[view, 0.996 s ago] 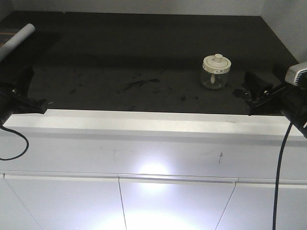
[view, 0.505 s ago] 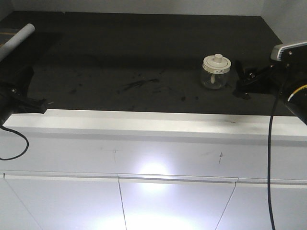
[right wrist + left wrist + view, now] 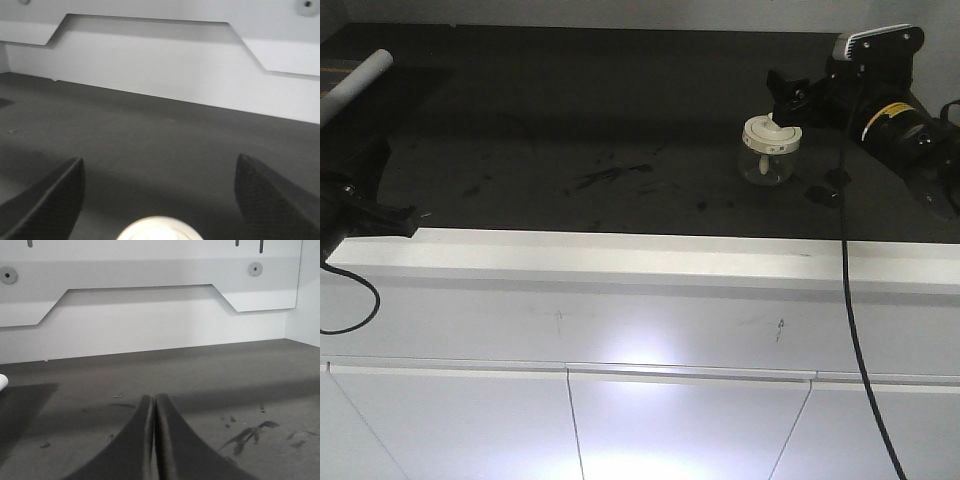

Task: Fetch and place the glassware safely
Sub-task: 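Move the open right gripper over the white-lidded glass jar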

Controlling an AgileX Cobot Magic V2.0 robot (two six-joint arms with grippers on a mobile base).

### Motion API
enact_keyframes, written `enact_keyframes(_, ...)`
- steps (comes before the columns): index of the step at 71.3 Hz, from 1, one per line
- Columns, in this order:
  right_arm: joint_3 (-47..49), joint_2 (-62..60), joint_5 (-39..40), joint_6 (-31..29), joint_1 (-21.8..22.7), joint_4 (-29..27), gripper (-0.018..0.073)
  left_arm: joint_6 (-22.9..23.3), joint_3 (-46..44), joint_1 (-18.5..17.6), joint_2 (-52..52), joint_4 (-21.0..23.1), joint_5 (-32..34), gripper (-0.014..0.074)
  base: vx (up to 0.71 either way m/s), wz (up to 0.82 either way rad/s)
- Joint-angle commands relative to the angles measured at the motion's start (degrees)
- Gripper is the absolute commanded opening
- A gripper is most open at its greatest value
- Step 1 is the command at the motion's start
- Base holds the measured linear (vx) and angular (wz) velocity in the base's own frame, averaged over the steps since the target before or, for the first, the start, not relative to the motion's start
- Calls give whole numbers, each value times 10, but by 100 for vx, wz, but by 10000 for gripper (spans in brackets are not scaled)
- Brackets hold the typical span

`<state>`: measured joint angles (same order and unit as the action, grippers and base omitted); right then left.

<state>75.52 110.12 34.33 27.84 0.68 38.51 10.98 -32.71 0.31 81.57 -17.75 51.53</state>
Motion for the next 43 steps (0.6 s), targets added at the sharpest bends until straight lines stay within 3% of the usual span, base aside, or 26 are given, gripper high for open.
enact_keyframes(1, 58, 2, 22, 25, 2, 30, 578, 1, -11, -1, -18, 9, 42, 3, 0, 0)
enact_keyframes(13, 116, 54, 15, 64, 2, 64, 578, 1, -11, -1, -18, 9, 39, 3, 0, 0)
enact_keyframes(43, 166, 121, -8, 72, -16, 78, 564, 1, -11, -1, -18, 14, 3, 3, 0, 0)
